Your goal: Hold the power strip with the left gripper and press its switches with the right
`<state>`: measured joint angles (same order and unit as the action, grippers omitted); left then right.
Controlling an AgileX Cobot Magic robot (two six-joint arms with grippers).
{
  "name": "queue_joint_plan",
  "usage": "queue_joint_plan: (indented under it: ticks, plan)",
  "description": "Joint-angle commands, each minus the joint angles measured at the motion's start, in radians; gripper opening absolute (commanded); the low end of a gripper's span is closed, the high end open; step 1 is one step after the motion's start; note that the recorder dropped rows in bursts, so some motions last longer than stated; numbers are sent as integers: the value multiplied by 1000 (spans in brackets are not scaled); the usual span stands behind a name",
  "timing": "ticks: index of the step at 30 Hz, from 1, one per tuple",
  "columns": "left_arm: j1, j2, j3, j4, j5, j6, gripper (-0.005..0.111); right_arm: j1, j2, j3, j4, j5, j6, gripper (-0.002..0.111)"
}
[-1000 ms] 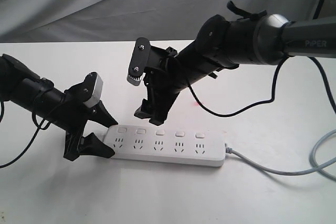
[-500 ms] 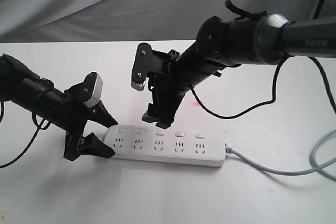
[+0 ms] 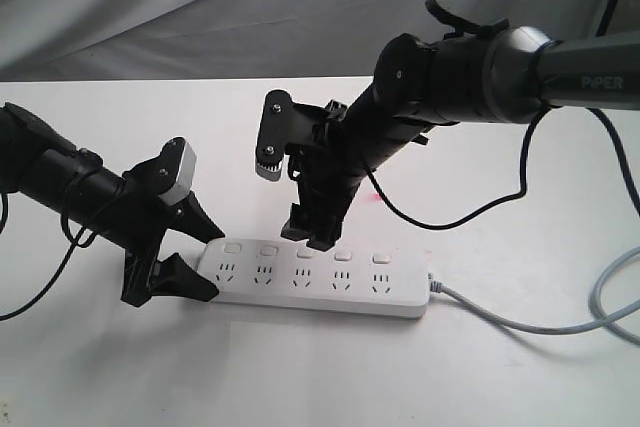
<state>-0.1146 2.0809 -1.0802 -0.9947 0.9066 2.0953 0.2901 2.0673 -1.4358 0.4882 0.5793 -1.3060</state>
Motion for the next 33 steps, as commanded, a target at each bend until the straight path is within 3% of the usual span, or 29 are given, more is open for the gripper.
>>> queue_joint_plan:
  ticks: [1,33]
  plan:
    - [-7,26,5,31,-54,-2,56,-14,-15,3,-2,6,7,79]
    - [-7,26,5,31,-54,-2,56,-35,3,77,127,-75,-108,79]
